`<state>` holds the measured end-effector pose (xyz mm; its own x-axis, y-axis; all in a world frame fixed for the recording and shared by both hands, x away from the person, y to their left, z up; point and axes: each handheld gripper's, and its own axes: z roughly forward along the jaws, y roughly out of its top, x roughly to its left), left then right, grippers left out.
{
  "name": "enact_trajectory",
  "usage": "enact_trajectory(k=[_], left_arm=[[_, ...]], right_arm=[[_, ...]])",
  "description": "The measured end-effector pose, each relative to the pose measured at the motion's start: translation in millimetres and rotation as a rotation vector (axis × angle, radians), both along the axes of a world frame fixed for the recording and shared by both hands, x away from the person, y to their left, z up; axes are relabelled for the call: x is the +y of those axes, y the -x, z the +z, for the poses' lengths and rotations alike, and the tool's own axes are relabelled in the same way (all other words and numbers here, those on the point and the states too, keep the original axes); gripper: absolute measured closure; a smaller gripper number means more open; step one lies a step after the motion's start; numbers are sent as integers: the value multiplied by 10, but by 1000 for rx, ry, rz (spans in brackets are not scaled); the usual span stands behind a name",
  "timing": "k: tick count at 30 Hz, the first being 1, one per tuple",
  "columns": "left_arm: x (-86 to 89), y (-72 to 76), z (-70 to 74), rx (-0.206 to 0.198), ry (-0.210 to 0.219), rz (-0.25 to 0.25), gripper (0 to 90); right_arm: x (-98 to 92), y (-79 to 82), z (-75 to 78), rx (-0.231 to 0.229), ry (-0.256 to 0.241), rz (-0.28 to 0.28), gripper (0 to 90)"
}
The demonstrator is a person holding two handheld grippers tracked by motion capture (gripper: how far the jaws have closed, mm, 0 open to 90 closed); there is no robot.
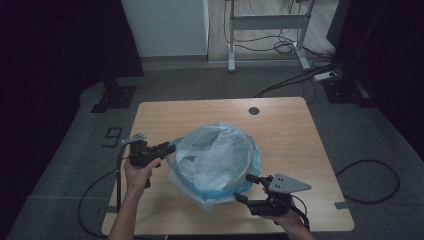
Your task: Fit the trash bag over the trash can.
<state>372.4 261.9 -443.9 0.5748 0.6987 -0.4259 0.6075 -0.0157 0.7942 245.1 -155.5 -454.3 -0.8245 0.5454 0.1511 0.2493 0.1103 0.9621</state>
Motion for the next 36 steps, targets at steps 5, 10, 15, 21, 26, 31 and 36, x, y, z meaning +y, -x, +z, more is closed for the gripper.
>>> enact_trajectory(k=[5, 10, 15, 21, 26, 31, 36], left_arm=[[-19, 0, -24, 13, 6, -35, 728], [-57, 37, -12, 3, -12, -47, 845], [-51, 65, -27, 1, -21, -33, 891], [-69, 74, -112, 33, -70, -20, 892], [-130, 53, -193, 65, -140, -18, 891], [-187, 5, -256, 100, -171, -24, 890], [-260, -21, -322, 115, -203, -40, 887]], right_arm=[[34, 121, -39, -32, 16, -2, 298], [84, 170, -92, -82, 67, 7, 633], [62, 178, -170, -82, 97, 6, 867], [25, 110, -325, -35, 125, 28, 885], [27, -5, -537, 27, 185, 28, 886], [-16, -146, -706, 95, 214, 0, 886], [-75, -229, -796, 131, 221, -28, 884]])
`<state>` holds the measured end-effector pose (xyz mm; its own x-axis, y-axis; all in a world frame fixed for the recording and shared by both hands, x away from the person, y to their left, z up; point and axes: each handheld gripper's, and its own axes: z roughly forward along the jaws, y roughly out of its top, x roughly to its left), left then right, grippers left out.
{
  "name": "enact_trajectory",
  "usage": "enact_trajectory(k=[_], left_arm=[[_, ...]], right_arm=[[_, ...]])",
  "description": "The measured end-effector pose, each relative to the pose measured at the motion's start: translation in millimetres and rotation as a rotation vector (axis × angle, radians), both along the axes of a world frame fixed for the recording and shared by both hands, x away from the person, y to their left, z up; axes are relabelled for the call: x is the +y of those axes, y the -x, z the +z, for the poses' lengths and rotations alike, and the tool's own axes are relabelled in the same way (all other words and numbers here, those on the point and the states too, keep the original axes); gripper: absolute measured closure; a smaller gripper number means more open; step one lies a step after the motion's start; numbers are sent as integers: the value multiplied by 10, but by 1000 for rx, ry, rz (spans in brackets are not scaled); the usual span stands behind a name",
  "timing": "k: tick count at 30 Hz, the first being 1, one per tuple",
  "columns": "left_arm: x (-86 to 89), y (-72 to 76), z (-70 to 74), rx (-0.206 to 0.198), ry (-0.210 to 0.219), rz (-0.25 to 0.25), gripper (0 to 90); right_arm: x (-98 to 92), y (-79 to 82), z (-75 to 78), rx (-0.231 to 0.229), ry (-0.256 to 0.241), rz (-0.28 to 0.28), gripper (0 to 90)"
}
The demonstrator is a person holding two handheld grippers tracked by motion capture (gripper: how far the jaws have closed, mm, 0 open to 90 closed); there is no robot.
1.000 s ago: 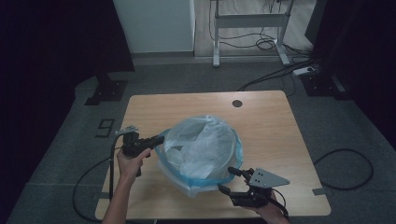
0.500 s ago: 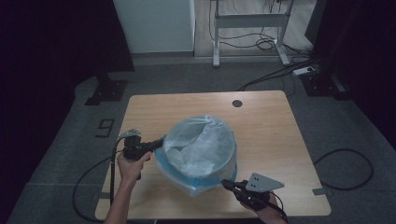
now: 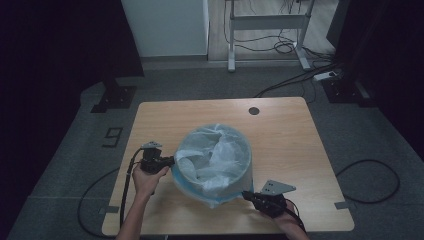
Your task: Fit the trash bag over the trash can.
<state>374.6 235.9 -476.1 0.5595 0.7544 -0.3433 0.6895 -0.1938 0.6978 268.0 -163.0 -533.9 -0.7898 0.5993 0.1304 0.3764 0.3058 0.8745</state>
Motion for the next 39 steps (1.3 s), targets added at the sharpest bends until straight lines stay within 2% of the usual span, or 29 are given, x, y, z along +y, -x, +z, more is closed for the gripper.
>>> enact_trajectory(k=[2, 4, 7, 9, 12, 14, 17, 22, 24, 26, 28, 29, 32, 35, 37, 39], left_arm=[[-15, -2, -8, -1, 0, 1, 884], [-12, 1, -2, -5, 5, 3, 884], [11, 6, 14, -11, 13, 5, 881], [25, 7, 22, -13, 17, 7, 880], [29, 9, 29, -15, 31, 12, 879], [23, 10, 29, -17, 34, 10, 878], [13, 6, 22, -17, 32, 7, 876], [17, 5, 23, -18, 38, 5, 876], [25, 7, 27, -21, 39, 4, 876], [29, 16, 36, -22, 43, 6, 876], [34, 24, 46, -26, 45, 4, 875], [36, 27, 51, -29, 48, 5, 876], [41, 31, 60, -31, 59, 5, 877], [38, 35, 62, -33, 61, 7, 879], [35, 37, 61, -34, 58, 7, 880], [32, 36, 58, -33, 55, 9, 881]], right_arm=[[-17, 0, -8, 1, -3, -5, 869], [-46, 26, 26, -16, -24, -9, 768], [-143, 94, 172, -71, -100, -24, 627], [-204, 116, 265, -108, -131, -48, 550], [-294, 87, 409, -151, -156, -83, 483], [-329, 18, 493, -161, -166, -94, 446], [-334, -85, 582, -169, -179, -76, 398], [-326, -264, 726, -186, -215, 23, 347], [-322, -332, 739, -171, -233, 69, 358], [-319, -373, 736, -168, -242, 92, 406], [-317, -384, 725, -167, -251, 102, 481], [-317, -379, 720, -169, -255, 107, 547], [-311, -365, 703, -176, -269, 105, 689], [-285, -364, 684, -178, -254, 100, 827], [-274, -362, 671, -180, -252, 102, 887], [-271, -358, 654, -182, -249, 89, 892]])
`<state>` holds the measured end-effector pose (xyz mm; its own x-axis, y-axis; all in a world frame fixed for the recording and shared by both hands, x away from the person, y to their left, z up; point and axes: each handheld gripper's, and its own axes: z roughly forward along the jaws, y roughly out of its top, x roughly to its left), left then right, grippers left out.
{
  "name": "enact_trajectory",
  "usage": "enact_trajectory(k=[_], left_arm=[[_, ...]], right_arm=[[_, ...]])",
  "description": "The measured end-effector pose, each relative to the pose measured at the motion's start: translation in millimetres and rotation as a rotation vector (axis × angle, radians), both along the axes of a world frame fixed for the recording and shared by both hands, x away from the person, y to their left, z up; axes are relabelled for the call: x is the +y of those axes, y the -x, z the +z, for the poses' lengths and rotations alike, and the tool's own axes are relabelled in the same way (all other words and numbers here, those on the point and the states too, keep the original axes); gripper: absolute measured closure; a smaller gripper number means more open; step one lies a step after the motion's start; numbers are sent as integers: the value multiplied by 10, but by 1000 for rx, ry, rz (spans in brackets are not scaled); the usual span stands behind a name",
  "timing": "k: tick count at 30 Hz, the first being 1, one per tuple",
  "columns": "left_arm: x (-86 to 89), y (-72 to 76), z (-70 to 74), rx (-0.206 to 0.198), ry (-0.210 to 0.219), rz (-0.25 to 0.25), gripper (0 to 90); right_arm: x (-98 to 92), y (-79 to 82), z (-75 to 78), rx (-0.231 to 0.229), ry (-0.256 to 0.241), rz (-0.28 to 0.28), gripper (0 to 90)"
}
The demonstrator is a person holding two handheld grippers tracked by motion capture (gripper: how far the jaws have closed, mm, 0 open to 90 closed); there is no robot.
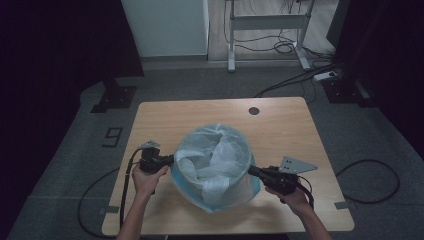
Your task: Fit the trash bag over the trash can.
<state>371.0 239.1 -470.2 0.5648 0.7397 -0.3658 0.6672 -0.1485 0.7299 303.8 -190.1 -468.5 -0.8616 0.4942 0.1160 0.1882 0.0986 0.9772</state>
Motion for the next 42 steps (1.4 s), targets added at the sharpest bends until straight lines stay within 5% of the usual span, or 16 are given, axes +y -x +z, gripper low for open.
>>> enact_trajectory(k=[5, 17, 24, 27, 30, 33, 37, 42], left_arm=[[-12, -5, -11, 6, -11, 1, 882], [-80, -40, -80, 43, -49, -4, 881], [-117, -45, -105, 62, -67, -21, 859], [-78, -17, -60, 13, -74, 24, 714], [62, 64, 78, -78, -11, 84, 481], [219, 130, 197, -138, 38, 107, 356], [354, 209, 302, -193, 109, 85, 308], [379, 301, 427, -264, 107, -1, 297]], right_arm=[[-21, 3, -97, 17, -6, -34, 894], [44, -105, -417, 128, 94, -140, 894], [107, -121, -461, 155, 97, -167, 893], [105, -97, -449, 141, 85, -181, 823], [67, -30, -410, 114, 41, -212, 595], [11, 18, -384, 105, 6, -243, 462], [-66, 61, -388, 109, -36, -267, 385], [-161, 109, -406, 115, -52, -266, 340]])
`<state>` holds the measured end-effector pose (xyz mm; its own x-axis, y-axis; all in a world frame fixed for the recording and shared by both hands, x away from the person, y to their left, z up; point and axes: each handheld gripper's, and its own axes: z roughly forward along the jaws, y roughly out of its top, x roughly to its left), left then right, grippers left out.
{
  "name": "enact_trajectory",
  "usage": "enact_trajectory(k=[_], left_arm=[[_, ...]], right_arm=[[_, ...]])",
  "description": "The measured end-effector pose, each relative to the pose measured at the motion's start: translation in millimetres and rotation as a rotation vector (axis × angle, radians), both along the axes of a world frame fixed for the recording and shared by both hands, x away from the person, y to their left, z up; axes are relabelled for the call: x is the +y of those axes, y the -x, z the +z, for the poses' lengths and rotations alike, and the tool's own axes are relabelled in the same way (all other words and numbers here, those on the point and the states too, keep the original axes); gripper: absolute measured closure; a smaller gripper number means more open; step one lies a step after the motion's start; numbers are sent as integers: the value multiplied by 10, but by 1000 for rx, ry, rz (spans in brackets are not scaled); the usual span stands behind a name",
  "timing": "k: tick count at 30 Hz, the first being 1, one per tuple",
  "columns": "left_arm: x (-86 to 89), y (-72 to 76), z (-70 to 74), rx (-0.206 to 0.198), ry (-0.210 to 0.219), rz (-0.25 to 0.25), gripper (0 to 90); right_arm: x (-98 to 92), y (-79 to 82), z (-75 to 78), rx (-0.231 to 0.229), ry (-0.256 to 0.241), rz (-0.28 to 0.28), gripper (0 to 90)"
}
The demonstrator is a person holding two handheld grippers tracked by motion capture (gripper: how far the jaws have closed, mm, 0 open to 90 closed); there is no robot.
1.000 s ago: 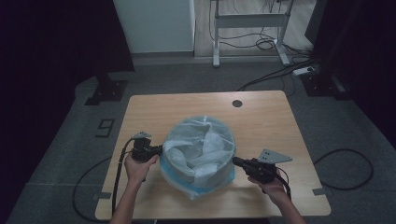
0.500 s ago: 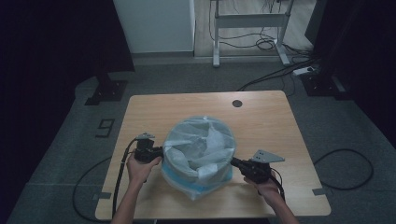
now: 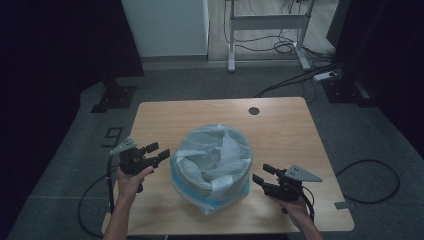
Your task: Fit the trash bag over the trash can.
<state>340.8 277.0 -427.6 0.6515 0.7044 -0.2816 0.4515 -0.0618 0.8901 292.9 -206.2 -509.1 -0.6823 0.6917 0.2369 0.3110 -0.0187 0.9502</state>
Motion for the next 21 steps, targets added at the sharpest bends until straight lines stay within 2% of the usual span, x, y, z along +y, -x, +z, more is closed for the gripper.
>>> enact_trajectory(k=[5, 11, 18, 21], left_arm=[[-69, 61, 146, -65, -29, -81, 301], [-208, 97, 363, -129, -85, -185, 314], [-345, 66, 477, -131, -135, -279, 323], [-371, 26, 498, -124, -134, -328, 335]], right_arm=[[-90, 29, 13, -2, -15, 5, 331], [-169, 67, -15, 12, -25, 6, 342], [-201, 65, -30, 19, -38, 11, 354], [-213, 62, -43, 23, -43, 12, 361]])
